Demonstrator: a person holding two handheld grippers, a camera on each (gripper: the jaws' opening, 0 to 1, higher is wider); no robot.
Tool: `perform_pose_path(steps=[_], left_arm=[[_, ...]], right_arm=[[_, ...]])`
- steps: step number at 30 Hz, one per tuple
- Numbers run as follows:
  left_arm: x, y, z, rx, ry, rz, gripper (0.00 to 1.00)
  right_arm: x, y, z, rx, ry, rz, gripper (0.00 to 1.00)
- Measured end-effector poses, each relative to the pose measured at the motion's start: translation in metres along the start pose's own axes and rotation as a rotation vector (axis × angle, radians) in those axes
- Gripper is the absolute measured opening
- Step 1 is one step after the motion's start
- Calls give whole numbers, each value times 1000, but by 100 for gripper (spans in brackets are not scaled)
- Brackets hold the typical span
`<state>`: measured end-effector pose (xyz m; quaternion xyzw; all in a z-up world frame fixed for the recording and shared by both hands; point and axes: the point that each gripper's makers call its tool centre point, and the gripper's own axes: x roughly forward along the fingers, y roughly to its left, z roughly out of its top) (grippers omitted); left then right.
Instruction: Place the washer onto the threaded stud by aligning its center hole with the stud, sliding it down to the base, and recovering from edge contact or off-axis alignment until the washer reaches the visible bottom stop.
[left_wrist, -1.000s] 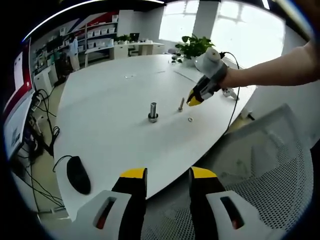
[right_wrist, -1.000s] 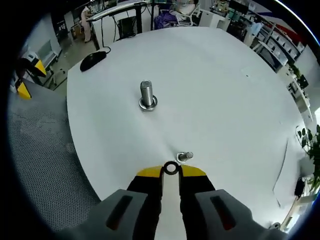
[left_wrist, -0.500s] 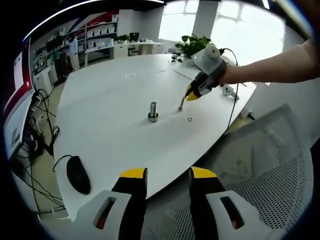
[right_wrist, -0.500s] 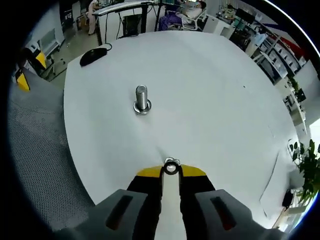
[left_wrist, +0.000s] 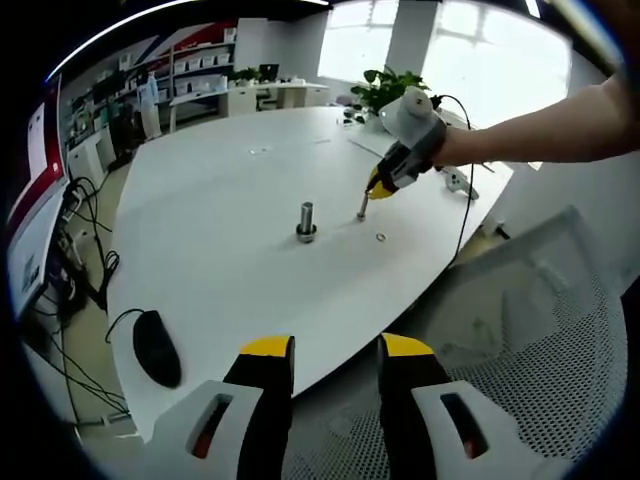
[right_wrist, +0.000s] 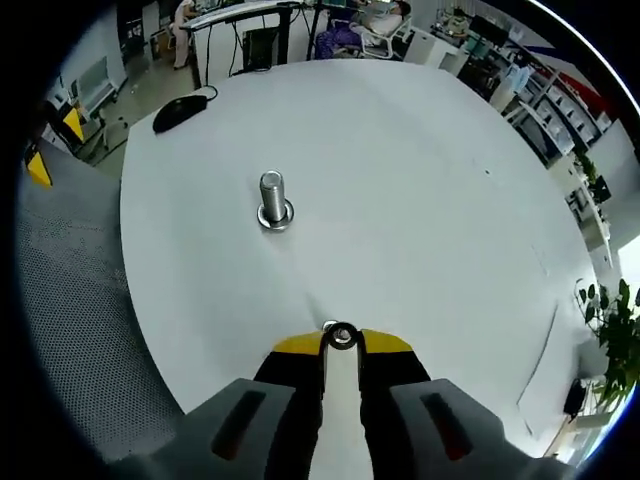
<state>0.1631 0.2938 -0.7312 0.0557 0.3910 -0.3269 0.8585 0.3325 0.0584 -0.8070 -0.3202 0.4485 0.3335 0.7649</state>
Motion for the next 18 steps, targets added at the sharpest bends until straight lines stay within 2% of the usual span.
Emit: perform_pose_path(steps=[18], left_arm=[[1, 1, -3, -1, 17, 4, 31]], right_arm=[[22, 0, -9, 22, 32, 30, 14]])
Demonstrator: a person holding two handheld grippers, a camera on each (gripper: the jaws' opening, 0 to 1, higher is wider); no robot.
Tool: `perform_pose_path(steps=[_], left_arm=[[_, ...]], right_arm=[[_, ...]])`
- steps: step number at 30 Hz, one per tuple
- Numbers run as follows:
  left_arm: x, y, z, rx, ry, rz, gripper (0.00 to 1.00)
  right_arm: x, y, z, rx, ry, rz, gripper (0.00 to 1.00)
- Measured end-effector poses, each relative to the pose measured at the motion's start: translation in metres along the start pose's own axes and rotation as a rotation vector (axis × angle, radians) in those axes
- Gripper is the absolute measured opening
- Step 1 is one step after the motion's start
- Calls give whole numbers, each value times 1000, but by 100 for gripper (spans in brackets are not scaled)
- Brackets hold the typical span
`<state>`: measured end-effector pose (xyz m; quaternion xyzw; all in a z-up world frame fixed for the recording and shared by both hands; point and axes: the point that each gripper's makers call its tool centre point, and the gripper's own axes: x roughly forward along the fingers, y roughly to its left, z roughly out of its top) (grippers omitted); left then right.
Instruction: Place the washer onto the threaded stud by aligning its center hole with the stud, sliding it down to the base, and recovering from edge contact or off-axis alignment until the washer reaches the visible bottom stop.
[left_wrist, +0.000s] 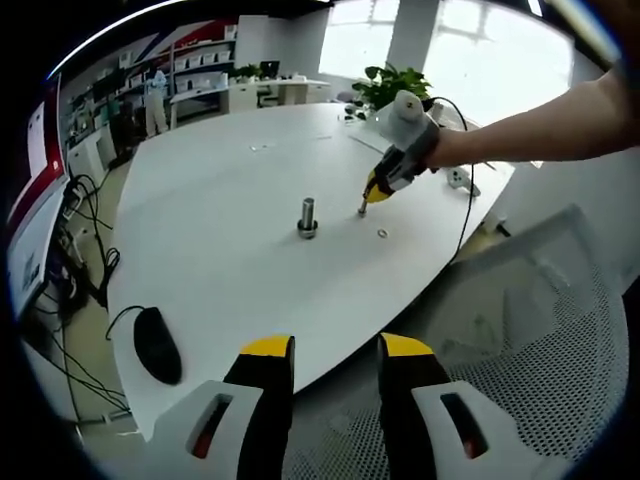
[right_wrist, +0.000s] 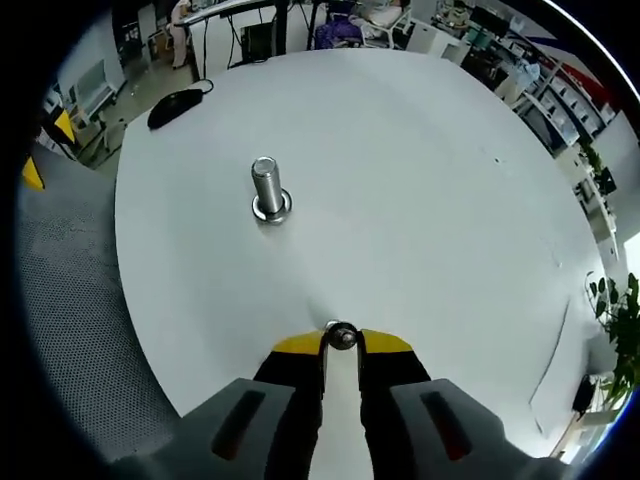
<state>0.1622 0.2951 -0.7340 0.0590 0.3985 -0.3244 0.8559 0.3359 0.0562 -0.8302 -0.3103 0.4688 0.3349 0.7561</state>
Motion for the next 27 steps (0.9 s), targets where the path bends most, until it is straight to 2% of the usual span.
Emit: perform_pose_path(steps=[7, 13, 27], left_arm=[[0, 2, -2, -7, 10, 5, 31], [1, 1, -3, -5, 20, 1, 31], [2, 1, -6, -3, 35, 3, 31]], right_arm=[[16, 0, -9, 55, 17, 21, 14], [24, 2, -12, 62, 31, 36, 14], [23, 5, -15, 98, 26, 36, 17]])
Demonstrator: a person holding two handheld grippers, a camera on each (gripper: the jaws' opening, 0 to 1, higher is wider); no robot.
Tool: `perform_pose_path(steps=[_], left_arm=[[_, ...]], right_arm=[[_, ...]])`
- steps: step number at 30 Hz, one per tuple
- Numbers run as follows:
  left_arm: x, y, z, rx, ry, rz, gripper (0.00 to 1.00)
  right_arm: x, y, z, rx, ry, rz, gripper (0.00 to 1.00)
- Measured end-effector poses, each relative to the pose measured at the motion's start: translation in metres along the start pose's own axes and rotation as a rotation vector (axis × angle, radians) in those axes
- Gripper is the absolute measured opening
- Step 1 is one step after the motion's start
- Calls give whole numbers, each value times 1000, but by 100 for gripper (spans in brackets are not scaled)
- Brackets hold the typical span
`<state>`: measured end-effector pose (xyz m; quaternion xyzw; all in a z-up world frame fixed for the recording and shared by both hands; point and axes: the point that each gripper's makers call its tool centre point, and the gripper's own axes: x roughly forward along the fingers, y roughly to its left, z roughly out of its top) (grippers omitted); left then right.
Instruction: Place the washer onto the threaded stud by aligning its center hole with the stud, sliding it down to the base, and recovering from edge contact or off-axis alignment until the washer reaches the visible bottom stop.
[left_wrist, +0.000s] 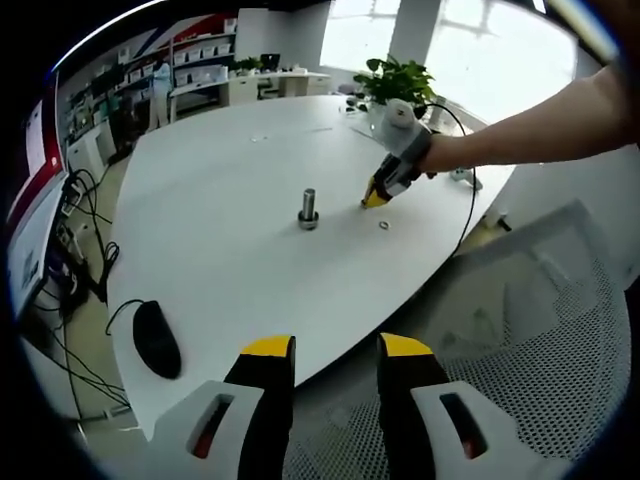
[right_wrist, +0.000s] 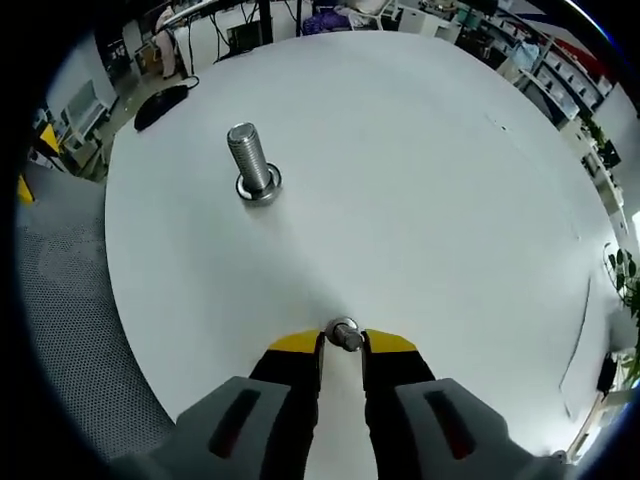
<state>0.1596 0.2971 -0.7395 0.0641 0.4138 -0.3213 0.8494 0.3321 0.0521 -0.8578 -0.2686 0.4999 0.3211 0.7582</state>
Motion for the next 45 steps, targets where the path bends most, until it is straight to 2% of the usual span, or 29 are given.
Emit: perform_pose_path(steps=[7, 11, 15, 25, 35, 45], left_arm=[[1, 0, -1, 5, 5, -1, 31], [1, 0, 0, 5, 3, -1, 31], [1, -1, 0, 5, 5, -2, 31], [0, -2, -1, 7, 8, -5, 30], [1, -1, -1, 8, 8, -4, 30], [1, -1, -1, 10, 9, -5, 30]], right_arm=[[-7, 3, -12, 28, 8, -1, 18], [-10, 12, -21, 53, 8, 20, 18], [-9, 25, -26, 40, 5, 50, 18], [-8, 43, -25, 40, -8, 87, 19], [-5, 44, -31, 13, 16, 83, 21], [-6, 47, -34, -30, 39, 82, 17]])
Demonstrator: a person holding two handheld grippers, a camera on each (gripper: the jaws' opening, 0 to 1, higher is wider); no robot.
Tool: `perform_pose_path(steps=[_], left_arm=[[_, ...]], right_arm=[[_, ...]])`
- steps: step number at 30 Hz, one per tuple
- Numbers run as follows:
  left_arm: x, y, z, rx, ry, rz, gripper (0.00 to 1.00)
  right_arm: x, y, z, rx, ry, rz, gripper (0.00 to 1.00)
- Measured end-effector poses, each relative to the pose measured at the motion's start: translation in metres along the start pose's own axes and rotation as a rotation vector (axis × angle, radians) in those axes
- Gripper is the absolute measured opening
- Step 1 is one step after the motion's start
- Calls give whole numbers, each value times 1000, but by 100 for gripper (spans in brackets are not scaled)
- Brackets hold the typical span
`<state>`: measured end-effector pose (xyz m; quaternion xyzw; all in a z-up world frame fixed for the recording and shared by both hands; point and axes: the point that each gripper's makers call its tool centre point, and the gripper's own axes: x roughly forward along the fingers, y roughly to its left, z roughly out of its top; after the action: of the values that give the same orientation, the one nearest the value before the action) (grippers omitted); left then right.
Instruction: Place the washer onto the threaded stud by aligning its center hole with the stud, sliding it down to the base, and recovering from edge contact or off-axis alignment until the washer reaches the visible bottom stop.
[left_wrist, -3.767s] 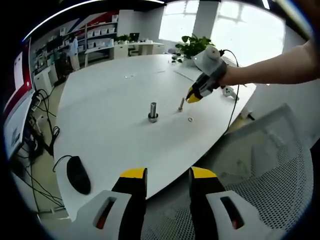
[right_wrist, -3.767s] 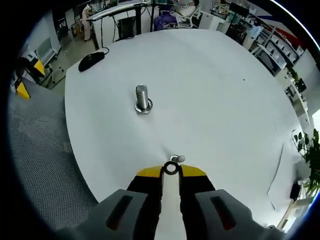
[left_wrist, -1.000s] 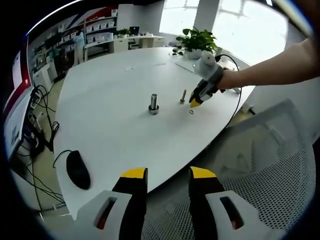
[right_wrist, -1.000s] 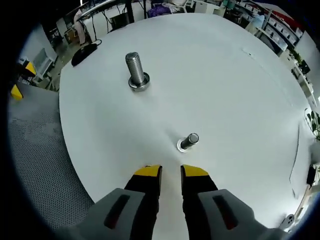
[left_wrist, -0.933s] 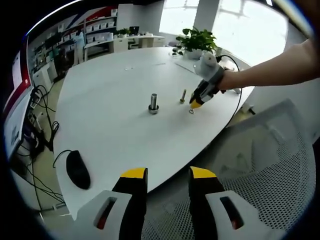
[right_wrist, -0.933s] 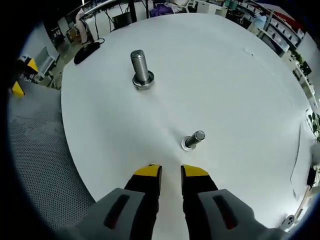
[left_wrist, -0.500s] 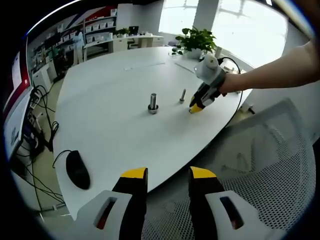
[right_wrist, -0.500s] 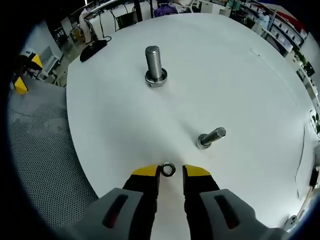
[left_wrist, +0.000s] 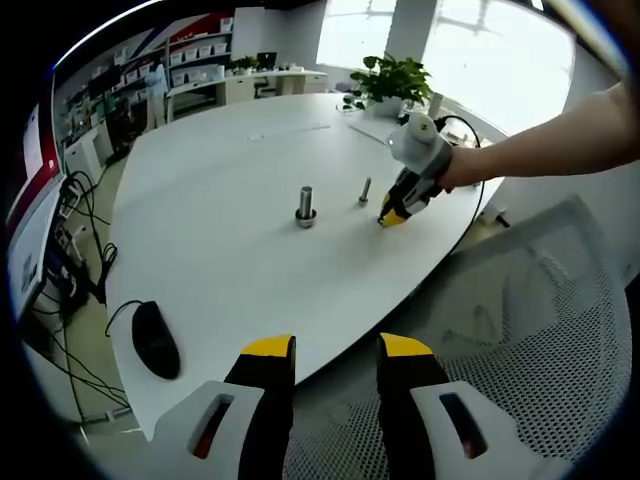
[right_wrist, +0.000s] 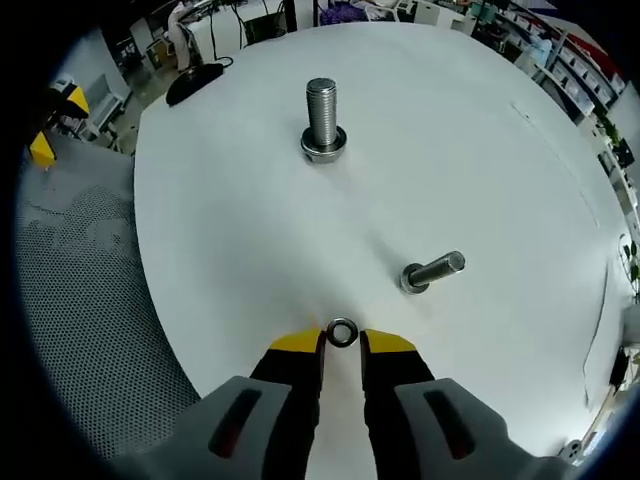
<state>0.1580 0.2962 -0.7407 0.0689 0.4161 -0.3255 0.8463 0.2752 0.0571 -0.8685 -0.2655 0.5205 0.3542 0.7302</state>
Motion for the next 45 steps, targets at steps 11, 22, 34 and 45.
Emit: perform_pose_path(steps=[11, 22, 34, 45], left_arm=[[0, 1, 0, -3, -3, 3, 30], [0, 0, 1, -1, -3, 1, 30], [0, 0, 0, -2, -1, 4, 30], [1, 1, 0, -5, 1, 5, 30]], right_arm=[[1, 2, 1, -51, 119, 14, 17], [3, 3, 3, -65, 194, 15, 17], [2, 4, 2, -92, 304, 19, 16], [2, 4, 1, -106, 347, 6, 16]])
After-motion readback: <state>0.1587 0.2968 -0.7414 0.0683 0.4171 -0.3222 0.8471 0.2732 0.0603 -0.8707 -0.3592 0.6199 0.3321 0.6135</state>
